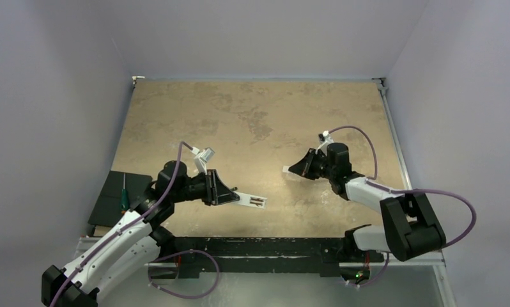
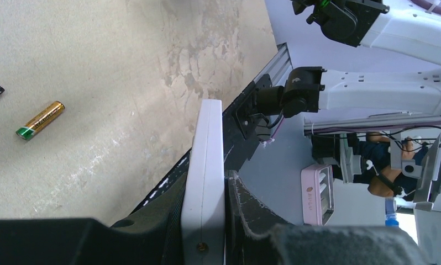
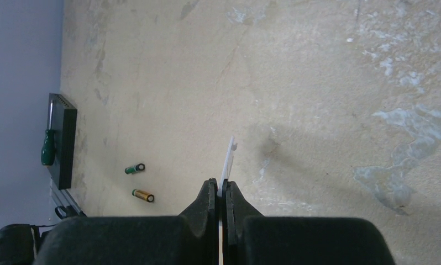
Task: Load the batteries into the remote control
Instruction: Place the battery cover at the center of the board.
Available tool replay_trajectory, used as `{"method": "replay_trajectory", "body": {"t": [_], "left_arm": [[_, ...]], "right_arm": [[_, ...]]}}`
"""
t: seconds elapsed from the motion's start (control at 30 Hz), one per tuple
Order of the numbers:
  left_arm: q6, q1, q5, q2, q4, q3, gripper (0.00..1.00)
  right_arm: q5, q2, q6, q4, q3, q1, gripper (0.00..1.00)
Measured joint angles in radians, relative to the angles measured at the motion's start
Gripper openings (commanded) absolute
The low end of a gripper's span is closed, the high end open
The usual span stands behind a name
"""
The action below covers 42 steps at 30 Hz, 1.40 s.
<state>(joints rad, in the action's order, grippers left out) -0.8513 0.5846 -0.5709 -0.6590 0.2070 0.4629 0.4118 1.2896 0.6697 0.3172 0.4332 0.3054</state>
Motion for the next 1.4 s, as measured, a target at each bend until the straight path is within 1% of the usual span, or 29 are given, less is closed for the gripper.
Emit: {"method": "replay_trajectory", "body": {"t": [0.23, 0.43, 0.5, 0.63, 0.67, 0.97, 1.13, 1.4], "left_arm": [[-0.001, 0.000, -0.003, 0.000, -0.003, -0.003, 0.00], [-0.002, 0.000, -0.005, -0.003, -0.008, -0.003, 0.00], [-0.003, 0.000, -0.009, -0.006, -0.014, -0.003, 0.00], [-0.023, 0.000, -0.023, -0.011, -0.050, -0.019, 0.00], [-0.029, 0.000, -0.026, -0.013, -0.057, -0.024, 0.00], [-0.055, 0.000, -0.031, -0.016, -0.074, -0.036, 0.00], [-0.063, 0.000, -0.018, -0.006, -0.063, -0.042, 0.00], [-0.127, 0.000, 0.002, 0.011, -0.076, -0.131, 0.00]], "right_arm": [[0.055, 0.095, 0.005, 0.071, -0.021, -0.052, 0.00], [0.079, 0.134, 0.007, 0.117, -0.025, -0.074, 0.07], [0.081, 0.143, 0.008, 0.128, -0.025, -0.077, 0.11], [0.080, 0.166, 0.011, 0.137, -0.025, -0.084, 0.29], [0.079, 0.173, 0.011, 0.138, -0.025, -0.085, 0.32], [0.076, 0.187, 0.006, 0.124, -0.025, -0.097, 0.51], [0.051, 0.153, -0.002, 0.075, -0.025, -0.097, 0.57], [-0.039, 0.002, -0.039, -0.067, -0.019, -0.097, 0.60]]}}
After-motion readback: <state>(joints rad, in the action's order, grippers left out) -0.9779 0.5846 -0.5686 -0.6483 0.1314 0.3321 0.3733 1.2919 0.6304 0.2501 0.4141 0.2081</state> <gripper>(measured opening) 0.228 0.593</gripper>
